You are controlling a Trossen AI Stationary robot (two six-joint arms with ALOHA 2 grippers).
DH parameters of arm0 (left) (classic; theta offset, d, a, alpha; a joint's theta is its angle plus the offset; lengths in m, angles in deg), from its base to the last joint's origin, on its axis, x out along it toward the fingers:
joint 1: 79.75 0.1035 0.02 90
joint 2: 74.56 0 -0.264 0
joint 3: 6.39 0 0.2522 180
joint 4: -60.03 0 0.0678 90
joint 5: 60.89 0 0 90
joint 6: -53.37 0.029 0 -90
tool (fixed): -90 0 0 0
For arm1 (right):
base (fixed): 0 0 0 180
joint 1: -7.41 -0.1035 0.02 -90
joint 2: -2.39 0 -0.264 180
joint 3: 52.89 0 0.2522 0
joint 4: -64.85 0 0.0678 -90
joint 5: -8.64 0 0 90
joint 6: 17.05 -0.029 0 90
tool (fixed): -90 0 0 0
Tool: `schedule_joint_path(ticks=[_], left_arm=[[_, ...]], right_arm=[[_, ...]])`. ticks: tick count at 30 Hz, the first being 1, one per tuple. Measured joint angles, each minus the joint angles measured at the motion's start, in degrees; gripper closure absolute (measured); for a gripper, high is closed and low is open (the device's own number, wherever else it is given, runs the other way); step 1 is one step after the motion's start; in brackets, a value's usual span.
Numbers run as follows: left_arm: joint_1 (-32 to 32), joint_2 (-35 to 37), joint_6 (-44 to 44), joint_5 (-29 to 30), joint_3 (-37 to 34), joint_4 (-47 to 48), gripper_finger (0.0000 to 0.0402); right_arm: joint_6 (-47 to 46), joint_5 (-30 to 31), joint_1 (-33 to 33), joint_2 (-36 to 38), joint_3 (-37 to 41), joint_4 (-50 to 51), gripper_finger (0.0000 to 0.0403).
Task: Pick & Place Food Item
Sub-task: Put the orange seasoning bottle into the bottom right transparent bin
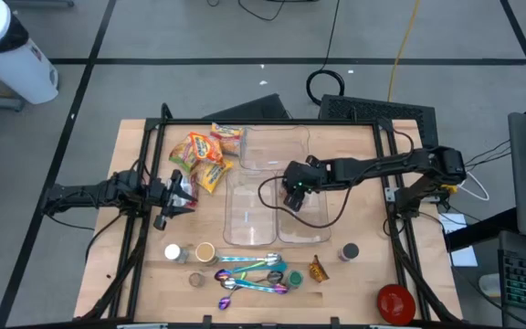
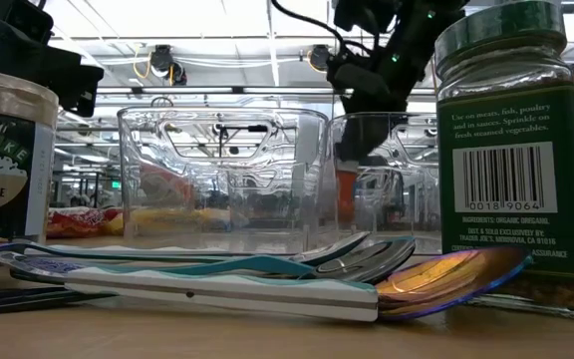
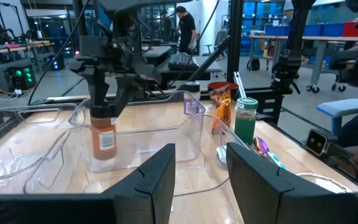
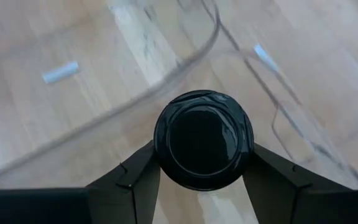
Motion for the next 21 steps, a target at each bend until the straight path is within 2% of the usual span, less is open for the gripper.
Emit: schedule_joint_path(ticks=[11, 17, 21], left_arm=[[0.0, 0.0, 0.0, 0.0, 0.0, 0.0, 0.0249], [0.0, 0.0, 0.0, 0.0, 0.0, 0.0, 0.0249], [0.0, 0.0, 0.0, 0.0, 0.0, 0.0, 0.0249]], right_arm=[[0.2, -0.9, 0.0, -1.3, 2.9, -4.0, 0.0219], [1.1, -1.7, 0.0, -0.8, 3.1, -4.8, 0.0128], [1.1, -1.8, -0.1, 1.1, 3.1, -4.6, 0.0089]])
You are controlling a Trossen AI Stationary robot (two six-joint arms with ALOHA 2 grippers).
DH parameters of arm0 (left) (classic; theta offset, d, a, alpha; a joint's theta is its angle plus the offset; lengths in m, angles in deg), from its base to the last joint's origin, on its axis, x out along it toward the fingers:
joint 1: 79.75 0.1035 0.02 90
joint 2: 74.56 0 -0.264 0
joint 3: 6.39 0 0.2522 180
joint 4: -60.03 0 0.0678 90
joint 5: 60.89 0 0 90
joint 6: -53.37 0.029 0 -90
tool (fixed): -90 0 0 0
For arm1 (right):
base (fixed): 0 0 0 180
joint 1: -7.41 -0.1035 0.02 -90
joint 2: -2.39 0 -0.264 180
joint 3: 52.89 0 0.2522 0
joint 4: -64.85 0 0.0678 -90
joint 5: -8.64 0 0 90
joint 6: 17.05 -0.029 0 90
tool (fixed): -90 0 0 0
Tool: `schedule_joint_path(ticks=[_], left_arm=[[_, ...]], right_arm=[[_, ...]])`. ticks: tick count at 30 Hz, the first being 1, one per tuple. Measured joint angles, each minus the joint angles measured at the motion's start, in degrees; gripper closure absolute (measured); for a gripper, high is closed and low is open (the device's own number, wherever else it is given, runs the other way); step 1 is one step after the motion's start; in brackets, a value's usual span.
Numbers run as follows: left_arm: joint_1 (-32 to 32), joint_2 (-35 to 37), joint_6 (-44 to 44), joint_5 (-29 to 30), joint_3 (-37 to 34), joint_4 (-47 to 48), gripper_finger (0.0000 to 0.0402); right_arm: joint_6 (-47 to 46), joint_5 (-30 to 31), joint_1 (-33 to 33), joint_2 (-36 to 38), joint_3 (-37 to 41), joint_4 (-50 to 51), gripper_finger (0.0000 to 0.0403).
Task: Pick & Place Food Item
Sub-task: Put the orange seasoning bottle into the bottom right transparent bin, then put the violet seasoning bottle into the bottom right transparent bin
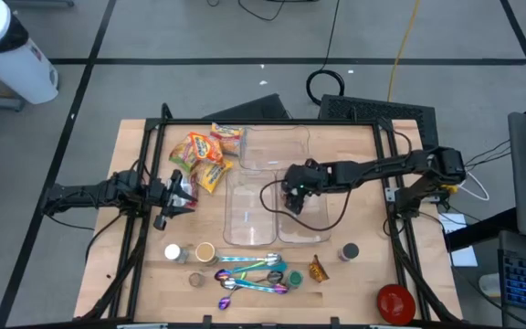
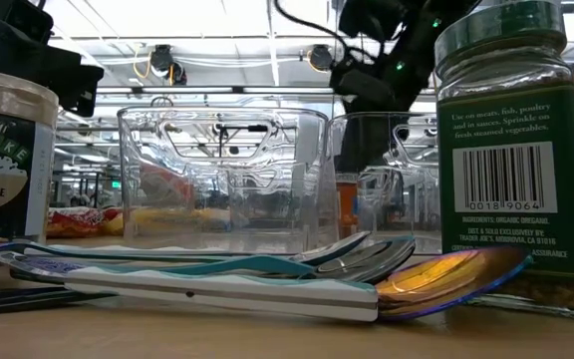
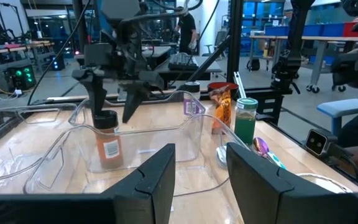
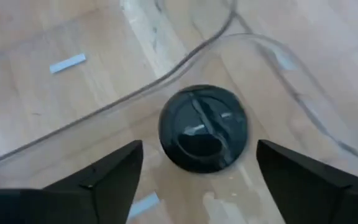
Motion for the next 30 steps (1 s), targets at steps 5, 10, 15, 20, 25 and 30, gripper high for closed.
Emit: schedule_joint_path(ticks=[5, 10, 15, 20, 25, 30], left_arm=[[0.0, 0.0, 0.0, 0.0, 0.0, 0.0, 0.0249], [0.0, 0.0, 0.0, 0.0, 0.0, 0.1, 0.0249], [0.0, 0.0, 0.0, 0.0, 0.0, 0.0, 0.0249], [0.0, 0.0, 0.0, 0.0, 0.0, 0.0, 0.0249], [0.0, 0.0, 0.0, 0.0, 0.0, 0.0, 0.0249], [0.0, 0.0, 0.0, 0.0, 0.0, 0.0, 0.0249]], right_arm=[[-0.9, -3.8, -0.3, 4.2, 0.1, 2.8, 0.008], [-4.7, -8.7, -3.1, 11.8, 0.0, 10.6, 0.0089], [-13.6, -8.5, -10.2, 20.1, -0.1, 19.4, 0.0094], [-27.9, -8.7, -19.4, 24.6, -0.1, 29.5, 0.0095], [-41.9, -10.0, -27.5, 24.4, -0.1, 39.7, 0.0095], [-49.3, -13.4, -32.5, 22.0, -0.1, 39.3, 0.0095]])
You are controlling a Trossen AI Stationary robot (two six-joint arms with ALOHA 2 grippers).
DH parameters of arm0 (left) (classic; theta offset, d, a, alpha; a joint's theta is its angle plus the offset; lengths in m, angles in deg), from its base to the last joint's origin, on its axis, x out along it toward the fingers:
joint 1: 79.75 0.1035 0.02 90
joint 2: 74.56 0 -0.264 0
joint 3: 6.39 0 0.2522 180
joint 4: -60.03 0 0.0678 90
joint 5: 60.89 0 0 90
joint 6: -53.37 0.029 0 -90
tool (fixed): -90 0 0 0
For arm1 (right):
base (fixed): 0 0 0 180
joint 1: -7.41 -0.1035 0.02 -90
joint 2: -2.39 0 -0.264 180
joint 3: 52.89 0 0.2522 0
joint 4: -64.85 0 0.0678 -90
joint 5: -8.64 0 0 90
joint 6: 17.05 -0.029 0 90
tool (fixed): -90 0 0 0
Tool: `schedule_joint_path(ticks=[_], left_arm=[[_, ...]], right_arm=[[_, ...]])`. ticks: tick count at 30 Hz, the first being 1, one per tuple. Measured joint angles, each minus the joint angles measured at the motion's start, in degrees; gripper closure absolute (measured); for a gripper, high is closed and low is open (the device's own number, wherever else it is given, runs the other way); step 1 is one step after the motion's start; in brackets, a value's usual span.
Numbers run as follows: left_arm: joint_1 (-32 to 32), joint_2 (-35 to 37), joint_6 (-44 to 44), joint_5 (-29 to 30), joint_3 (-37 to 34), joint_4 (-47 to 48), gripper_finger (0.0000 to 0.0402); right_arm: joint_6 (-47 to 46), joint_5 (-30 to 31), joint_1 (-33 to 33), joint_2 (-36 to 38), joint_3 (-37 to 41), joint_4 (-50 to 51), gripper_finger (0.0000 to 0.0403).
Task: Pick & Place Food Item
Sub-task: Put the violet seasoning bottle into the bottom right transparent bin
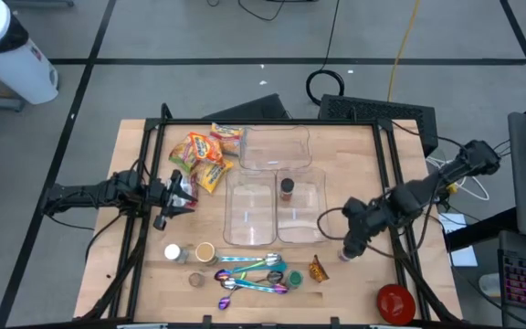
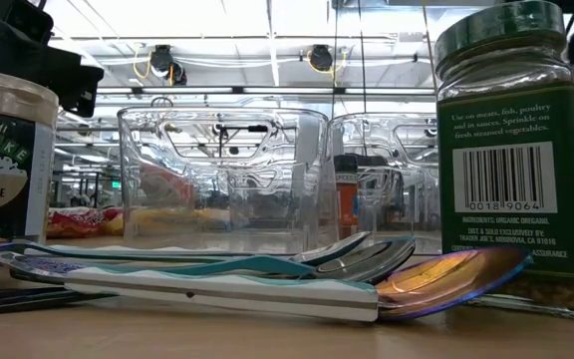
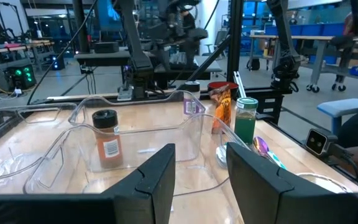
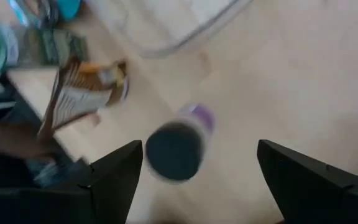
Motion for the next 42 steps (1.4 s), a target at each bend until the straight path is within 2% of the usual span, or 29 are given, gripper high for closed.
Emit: schedule_joint_path(ticks=[5, 15, 33, 42], left_arm=[[0.0, 0.0, 0.0, 0.0, 0.0, 0.0, 0.0249], [0.0, 0.0, 0.0, 0.0, 0.0, 0.0, 0.0249], [0.0, 0.0, 0.0, 0.0, 0.0, 0.0, 0.0249], [0.0, 0.0, 0.0, 0.0, 0.0, 0.0, 0.0249]], right_arm=[[-3.6, -4.0, -2.5, -3.7, 0.0, -1.0, 0.0095], [-2.4, -4.2, -2.9, -9.1, 0.0, -2.8, 0.0094], [-3.6, -2.4, -3.1, -10.7, 0.0, -3.8, 0.0093], [-2.3, -2.3, -3.1, -11.3, 0.0, -3.8, 0.0111]])
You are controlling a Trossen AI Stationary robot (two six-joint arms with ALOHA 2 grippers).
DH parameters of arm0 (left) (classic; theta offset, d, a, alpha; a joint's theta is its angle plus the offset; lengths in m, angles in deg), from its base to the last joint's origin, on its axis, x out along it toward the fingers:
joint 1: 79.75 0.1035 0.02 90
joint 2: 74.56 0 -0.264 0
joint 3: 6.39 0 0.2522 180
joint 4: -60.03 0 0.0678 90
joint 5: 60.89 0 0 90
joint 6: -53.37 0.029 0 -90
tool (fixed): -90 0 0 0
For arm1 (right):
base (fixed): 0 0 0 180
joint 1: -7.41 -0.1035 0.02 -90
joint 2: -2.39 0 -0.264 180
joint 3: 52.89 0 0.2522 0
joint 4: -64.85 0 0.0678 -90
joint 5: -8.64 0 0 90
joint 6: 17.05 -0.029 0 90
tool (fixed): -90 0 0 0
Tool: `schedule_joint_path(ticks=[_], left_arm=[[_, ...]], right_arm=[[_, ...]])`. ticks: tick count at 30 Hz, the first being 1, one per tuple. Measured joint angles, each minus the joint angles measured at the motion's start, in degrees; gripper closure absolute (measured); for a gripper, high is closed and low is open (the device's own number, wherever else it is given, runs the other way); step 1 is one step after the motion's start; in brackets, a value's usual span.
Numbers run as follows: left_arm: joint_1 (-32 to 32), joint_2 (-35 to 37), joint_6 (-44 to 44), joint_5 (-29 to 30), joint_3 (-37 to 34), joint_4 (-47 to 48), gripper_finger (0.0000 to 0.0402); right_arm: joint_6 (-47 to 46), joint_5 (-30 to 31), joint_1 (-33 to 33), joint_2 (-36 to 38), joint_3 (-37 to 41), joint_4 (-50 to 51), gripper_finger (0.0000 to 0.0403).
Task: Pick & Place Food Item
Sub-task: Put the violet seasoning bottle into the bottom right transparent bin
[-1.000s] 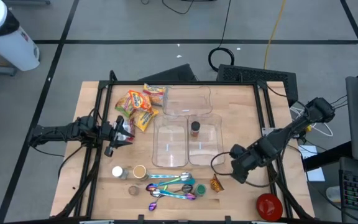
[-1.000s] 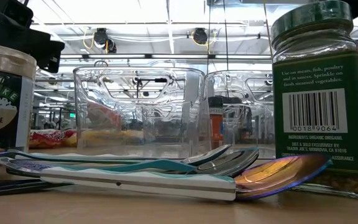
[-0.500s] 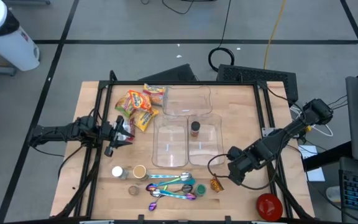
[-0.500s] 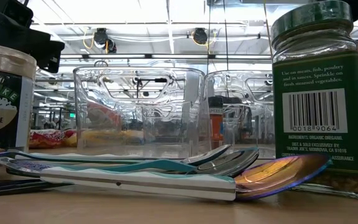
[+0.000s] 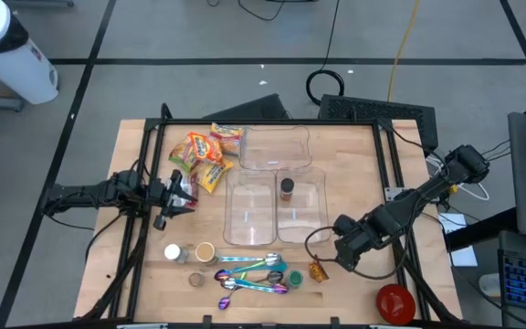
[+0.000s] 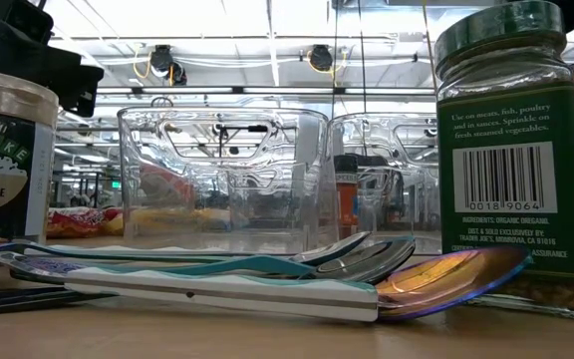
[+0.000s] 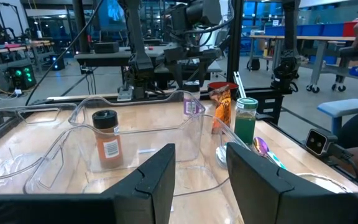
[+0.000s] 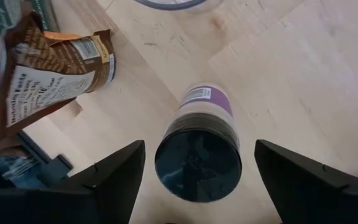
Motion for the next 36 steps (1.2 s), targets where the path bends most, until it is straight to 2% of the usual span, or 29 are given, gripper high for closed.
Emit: schedule_joint_path(ticks=[12, 22, 29, 36], left_arm=[[0.0, 0.0, 0.0, 0.0, 0.0, 0.0, 0.0249], [0.0, 0.0, 0.0, 0.0, 0.0, 0.0, 0.0249], [0.0, 0.0, 0.0, 0.0, 0.0, 0.0, 0.0249], [0.0, 0.0, 0.0, 0.0, 0.0, 0.0, 0.0249]], right_arm=[[0.0, -0.6, 0.0, -0.9, 0.0, -0.6, 0.0126], [-0.1, -2.0, 0.0, -0.9, 0.0, 1.9, 0.0208], [0.3, -3.5, 0.0, -0.5, 0.0, 4.3, 0.0208], [2.3, -1.8, 0.0, 3.1, 0.0, 6.6, 0.0206]])
